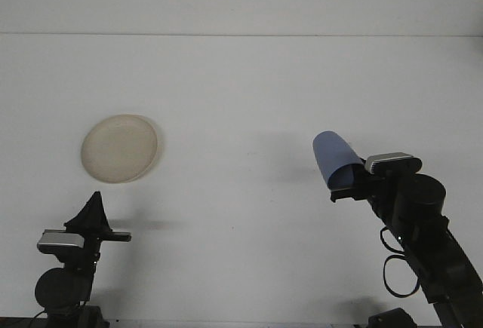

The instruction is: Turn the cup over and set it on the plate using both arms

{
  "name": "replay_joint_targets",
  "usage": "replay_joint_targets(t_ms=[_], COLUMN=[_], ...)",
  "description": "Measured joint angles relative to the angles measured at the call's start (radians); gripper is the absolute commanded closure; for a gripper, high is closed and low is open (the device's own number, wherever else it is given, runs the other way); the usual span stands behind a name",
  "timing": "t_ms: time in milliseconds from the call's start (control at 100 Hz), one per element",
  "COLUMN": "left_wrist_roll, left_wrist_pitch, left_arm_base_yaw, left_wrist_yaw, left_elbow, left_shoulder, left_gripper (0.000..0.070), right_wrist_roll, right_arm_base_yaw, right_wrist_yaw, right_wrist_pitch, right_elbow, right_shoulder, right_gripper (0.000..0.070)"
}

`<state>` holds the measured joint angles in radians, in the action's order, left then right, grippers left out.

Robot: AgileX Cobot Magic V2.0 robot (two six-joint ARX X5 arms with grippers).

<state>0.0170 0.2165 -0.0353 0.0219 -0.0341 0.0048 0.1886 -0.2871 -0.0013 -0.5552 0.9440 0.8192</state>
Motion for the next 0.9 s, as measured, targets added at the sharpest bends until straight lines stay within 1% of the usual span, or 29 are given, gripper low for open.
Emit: replay_joint_targets(t_ms=[110, 310, 400, 650, 800, 900], left_wrist_roll=[0.000, 0.000, 0.000, 0.000, 0.000, 0.000], left_wrist_pitch=[0.000, 0.000, 0.000, 0.000, 0.000, 0.000], left_arm_base_yaw=[0.000, 0.000, 0.000, 0.000, 0.000, 0.000], left_wrist_yaw=[0.000, 0.000, 0.000, 0.000, 0.000, 0.000], left_elbow=[0.000, 0.000, 0.000, 0.000, 0.000, 0.000], left_shoulder=[0.000, 0.000, 0.000, 0.000, 0.000, 0.000], left_gripper=[0.0689, 0.0689, 0.0689, 0.0689, 0.0689, 0.0689], right_wrist_roll=[0.054, 0.150, 0.176, 0.187, 0.185, 0.181], right_arm_base_yaw=[-0.094, -0.243, -0.291, -0.382, -0.421, -0.453], right_wrist_yaw=[0.060, 0.062, 0.059, 0.054, 0.051, 0.017], right_wrist_pitch=[-0.156, -0.349, -0.454, -0.688, -0.714, -0.714], right_elbow=[0.109, 0.296, 0.370, 0.554, 0.629, 0.661], right_shoulder=[0.030, 0.154, 0.249, 0.554, 0.692, 0.769], right_gripper=[0.0696, 0.0696, 0.0696, 0.0696, 0.0696, 0.0696])
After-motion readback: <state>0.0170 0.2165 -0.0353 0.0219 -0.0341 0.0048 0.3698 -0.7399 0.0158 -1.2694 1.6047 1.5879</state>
